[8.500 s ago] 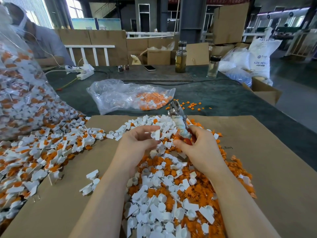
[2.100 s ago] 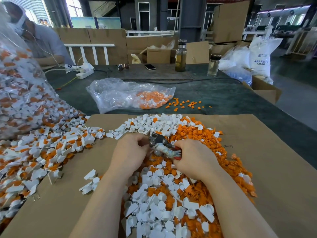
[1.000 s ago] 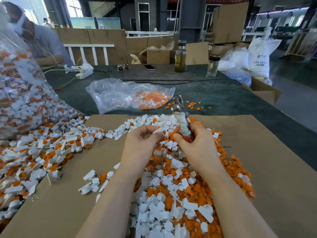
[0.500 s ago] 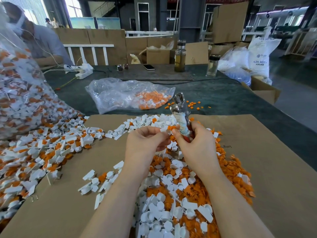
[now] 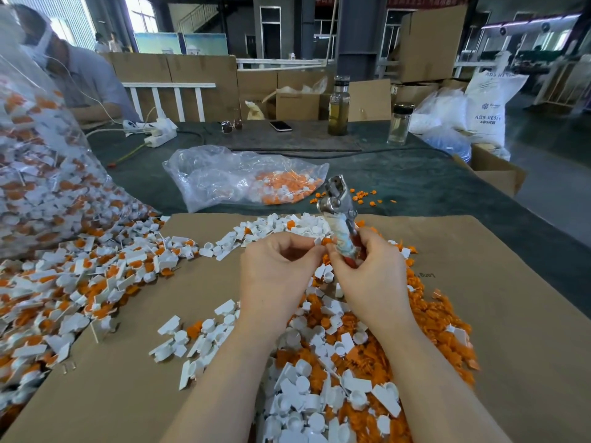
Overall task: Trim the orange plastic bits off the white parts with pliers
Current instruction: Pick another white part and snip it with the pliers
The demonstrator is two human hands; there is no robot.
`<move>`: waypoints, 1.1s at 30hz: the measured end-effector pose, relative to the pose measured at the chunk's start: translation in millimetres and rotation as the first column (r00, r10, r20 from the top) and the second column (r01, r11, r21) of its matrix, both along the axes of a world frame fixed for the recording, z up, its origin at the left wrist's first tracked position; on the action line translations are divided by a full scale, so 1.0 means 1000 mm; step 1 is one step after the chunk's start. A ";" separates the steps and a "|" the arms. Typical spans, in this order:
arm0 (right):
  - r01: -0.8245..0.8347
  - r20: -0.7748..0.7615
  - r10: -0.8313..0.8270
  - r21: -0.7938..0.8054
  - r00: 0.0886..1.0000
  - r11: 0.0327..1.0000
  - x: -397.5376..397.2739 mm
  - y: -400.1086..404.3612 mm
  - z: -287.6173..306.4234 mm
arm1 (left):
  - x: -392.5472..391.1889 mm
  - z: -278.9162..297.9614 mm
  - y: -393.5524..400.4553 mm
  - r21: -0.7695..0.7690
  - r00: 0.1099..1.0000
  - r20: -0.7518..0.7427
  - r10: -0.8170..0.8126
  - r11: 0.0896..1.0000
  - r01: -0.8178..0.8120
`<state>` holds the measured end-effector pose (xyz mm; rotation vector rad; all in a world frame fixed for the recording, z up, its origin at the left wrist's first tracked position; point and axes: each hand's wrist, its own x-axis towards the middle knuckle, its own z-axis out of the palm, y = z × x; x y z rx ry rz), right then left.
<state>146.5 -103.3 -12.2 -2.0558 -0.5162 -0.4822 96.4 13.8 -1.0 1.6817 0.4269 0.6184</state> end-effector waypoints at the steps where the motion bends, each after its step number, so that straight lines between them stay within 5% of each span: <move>1: -0.001 -0.001 0.001 0.000 1.000 1.000 0.000 0.000 0.000 | 0.000 0.000 0.000 0.024 1.000 0.001 -0.007 1.000 0.006; 19: -0.148 -0.105 0.144 -0.038 0.984 0.988 0.004 -0.002 0.000 | 0.003 -0.004 0.002 0.178 0.998 -0.017 0.065 0.982 -0.061; 33: -0.412 -0.348 0.362 -0.079 0.865 0.908 0.003 -0.018 0.010 | 0.000 0.000 0.016 -0.188 0.978 0.206 0.018 0.982 0.022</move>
